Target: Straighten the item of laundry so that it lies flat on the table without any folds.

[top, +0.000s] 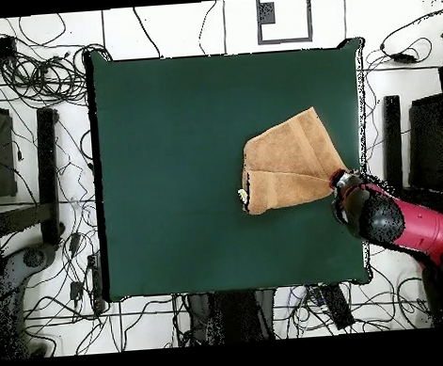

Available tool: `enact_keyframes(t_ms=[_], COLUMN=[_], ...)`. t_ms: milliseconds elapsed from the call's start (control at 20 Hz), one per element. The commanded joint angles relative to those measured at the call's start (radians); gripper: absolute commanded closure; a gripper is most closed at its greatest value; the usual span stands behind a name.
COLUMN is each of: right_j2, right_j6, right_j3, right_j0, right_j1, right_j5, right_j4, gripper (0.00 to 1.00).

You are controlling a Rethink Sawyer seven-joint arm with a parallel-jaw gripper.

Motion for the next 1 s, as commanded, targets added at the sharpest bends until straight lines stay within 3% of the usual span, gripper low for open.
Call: enact_keyframes(t_ms=[50, 400, 450, 1000], right_j2=[0.094, 0.12, 0.124, 0.121], right_j6=[-0.116, -0.135, -0.135, -0.141], right_j3=[-0.003, 0.008, 0.01, -0.007], right_j0=[0.076, 0.07, 0.066, 0.071], right_j1=[0.048, 0.052, 0.052, 0.073], right_j5=[0.053, 0.102, 0.106, 0.124], right_j4=[-0.082, -0.089, -0.087, -0.091], gripper=[1.0, 1.0, 0.0, 0.0])
